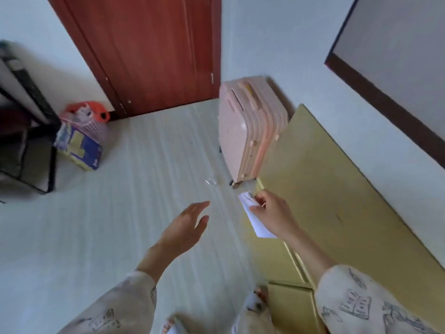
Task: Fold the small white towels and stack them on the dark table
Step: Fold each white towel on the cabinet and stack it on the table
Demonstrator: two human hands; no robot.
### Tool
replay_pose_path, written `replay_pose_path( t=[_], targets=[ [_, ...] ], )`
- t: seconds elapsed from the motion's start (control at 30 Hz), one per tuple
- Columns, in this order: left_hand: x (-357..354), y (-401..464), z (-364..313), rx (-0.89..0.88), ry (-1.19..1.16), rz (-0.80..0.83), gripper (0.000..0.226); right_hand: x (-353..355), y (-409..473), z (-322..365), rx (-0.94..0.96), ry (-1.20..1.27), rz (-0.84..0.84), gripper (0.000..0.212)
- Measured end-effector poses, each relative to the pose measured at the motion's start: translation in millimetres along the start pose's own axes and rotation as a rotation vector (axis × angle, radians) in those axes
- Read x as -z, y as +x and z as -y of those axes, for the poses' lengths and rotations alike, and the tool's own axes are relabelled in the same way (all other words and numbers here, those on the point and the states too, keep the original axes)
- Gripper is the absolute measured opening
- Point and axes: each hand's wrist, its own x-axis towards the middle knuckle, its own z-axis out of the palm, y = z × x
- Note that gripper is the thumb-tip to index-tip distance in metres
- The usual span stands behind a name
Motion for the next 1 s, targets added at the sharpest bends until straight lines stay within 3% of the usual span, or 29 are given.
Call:
replay_pose_path(
  t=[0.17, 0.33, 0.6, 0.8, 0.93, 1.0],
  targets=[
    [118.4, -116.0, 121.8, 0.268, -0.057, -0.277, 0.038, -107.2, -12.8, 168.7, 0.294, -0.049, 0.175, 0.007],
    [208.7, -217.9, 224.1, 0.476, -0.1, -0.484, 0.033, -206.9, -35.3, 301.9, 0.453, -0.041, 0.327, 0.012],
    [318.6, -272.0, 338.3, 0.583, -0.123, -0.698, 0.03, -316.0, -41.5, 478.4, 0.74, -0.073, 0.516, 0.012],
    [413.8, -260.4, 432.7, 0.572, -0.227, -0.701, 0.041, -397.6, -12.1, 597.0, 0.862, -0.098, 0.677, 0.008],
    [492.3, -252.6, 486.6, 0.522, -0.328, -0.587, 0.059, -450.8, -1.1, 688.0, 0.982, -0.184, 0.774, 0.008],
    [526.3, -253.0, 513.4, 0.486, -0.32, -0.548, 0.058, -476.8, 1.4, 733.6, 1.045, -0.22, 0.806, 0.01]
  ],
)
